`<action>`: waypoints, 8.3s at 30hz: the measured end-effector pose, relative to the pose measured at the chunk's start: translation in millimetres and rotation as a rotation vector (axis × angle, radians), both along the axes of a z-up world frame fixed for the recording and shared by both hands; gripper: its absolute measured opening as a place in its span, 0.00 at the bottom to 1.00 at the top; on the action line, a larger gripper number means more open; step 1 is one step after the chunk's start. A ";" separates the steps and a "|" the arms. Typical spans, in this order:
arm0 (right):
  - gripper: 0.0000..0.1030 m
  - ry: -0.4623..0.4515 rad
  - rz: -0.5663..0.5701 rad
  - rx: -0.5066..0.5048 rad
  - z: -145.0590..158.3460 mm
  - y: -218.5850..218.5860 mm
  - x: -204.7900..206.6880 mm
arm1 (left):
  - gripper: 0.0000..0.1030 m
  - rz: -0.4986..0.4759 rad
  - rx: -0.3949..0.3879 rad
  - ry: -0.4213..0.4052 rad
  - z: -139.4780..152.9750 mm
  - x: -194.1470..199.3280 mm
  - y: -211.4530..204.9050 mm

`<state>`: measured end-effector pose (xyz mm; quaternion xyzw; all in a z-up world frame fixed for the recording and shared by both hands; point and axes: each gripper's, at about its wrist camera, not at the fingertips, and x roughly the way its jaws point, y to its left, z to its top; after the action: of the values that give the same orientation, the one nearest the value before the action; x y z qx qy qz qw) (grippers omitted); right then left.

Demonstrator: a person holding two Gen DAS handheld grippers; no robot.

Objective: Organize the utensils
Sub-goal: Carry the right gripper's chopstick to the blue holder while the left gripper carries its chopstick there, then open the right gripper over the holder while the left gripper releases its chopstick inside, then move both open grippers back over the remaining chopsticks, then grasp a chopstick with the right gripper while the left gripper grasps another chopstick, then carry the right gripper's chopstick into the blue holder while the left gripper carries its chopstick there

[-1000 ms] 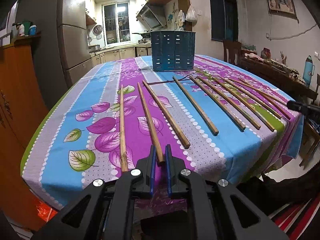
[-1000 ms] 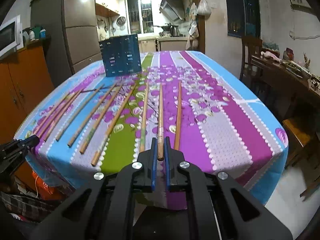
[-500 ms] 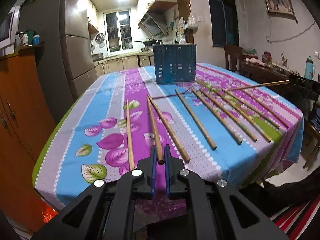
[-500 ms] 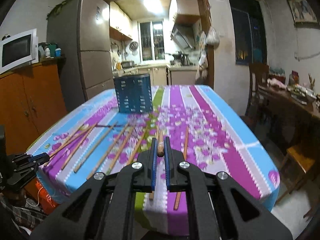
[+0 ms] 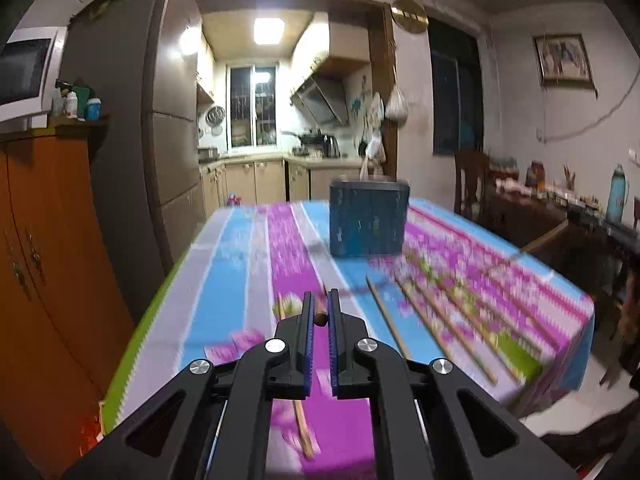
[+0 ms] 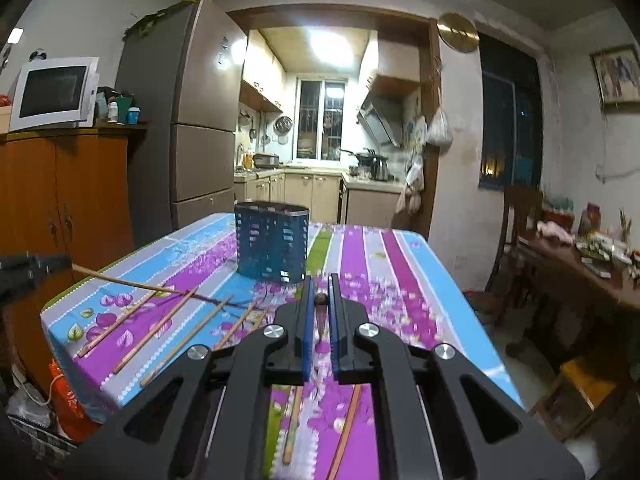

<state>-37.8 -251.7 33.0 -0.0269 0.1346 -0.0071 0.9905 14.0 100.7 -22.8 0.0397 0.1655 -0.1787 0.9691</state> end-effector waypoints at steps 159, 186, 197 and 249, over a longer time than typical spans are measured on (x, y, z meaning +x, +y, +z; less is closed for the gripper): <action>0.11 0.380 0.025 0.087 -127.2 76.4 -6.9 | 0.40 -0.141 0.085 0.121 -126.9 -4.7 -88.4; 0.05 0.229 0.023 0.185 -104.7 44.1 -21.6 | 0.07 -0.076 0.063 -0.010 -99.7 -9.0 -91.0; 0.05 0.003 0.113 0.075 -23.1 30.7 -14.0 | 0.07 -0.119 -0.048 -0.090 -20.3 -7.2 -70.2; 0.05 -0.053 0.251 0.062 68.3 32.3 52.6 | 0.07 0.046 0.024 -0.118 67.6 64.2 -84.5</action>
<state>14.8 -219.4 101.3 -0.0127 0.1041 0.1202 0.9872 78.1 16.3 44.8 0.0579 0.1111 -0.1518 0.9804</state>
